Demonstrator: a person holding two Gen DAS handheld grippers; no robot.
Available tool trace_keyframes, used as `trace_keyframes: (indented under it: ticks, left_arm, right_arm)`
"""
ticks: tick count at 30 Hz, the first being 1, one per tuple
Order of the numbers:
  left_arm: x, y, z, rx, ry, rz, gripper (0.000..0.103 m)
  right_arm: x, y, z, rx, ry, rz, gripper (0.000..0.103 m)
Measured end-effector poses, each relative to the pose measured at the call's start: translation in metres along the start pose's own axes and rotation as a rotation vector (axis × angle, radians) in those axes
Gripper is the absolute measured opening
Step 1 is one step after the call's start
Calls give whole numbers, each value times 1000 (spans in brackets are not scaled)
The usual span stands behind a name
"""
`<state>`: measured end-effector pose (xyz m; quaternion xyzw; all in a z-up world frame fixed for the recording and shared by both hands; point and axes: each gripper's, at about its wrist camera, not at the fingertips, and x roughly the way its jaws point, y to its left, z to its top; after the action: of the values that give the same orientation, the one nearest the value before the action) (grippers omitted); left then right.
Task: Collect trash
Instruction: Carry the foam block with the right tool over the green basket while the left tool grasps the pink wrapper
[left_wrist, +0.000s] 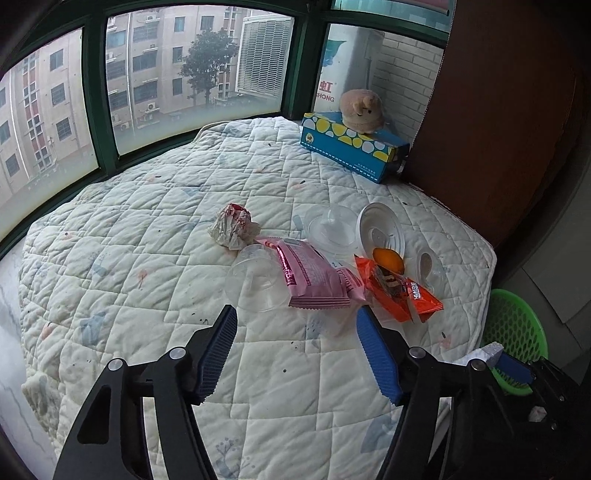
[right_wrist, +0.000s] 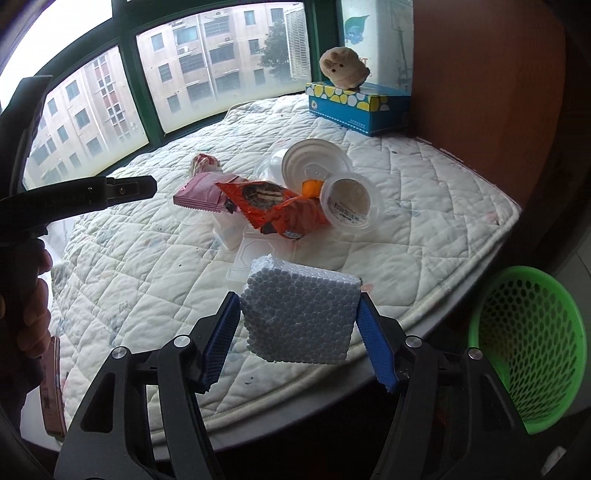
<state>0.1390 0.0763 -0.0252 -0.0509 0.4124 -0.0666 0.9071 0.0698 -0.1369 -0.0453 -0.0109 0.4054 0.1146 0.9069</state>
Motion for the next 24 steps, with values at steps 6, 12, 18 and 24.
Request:
trace_keyframes:
  ticks: [6,12,18,24]
  left_arm:
    - [24,3,6,-32,39,-41,52]
    - [44,5,9,-61,85,-98,42]
    - [57,6,8,-82,112,-116,7]
    - [41,2,7,-60,68,-64,3]
  right_arm:
    - [-17,-24,-2,47,-23,-30,64]
    - [-25,-39,-2,81,-37,-49,64]
    - [-28,-49,-5,92,-37,-75,64]
    - [-35,-63,-8,118,-50,-91,64]
